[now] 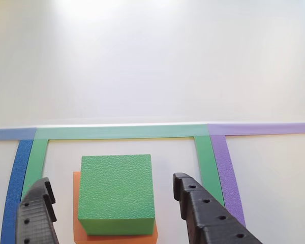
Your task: Tower of hanoi
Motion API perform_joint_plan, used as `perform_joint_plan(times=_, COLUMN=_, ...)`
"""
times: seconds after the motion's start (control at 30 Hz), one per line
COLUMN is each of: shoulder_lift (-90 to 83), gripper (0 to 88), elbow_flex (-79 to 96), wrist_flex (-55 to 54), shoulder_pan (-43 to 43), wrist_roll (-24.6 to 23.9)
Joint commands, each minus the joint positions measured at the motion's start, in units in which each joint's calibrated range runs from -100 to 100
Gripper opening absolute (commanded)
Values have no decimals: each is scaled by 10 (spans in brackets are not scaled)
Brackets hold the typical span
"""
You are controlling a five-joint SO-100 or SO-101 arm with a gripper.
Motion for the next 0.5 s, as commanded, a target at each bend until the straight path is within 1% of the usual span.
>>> perform_joint_plan(times=0.0, shoulder_lift=-5, gripper=222, elbow_flex=-15, wrist_flex=-18, shoulder_pan=-8, wrist_roll=0)
perform_joint_plan(times=0.47, shoulder_lift=-4, gripper=140, elbow_flex=-11, wrist_flex=-16, shoulder_pan=-11, wrist_roll=0)
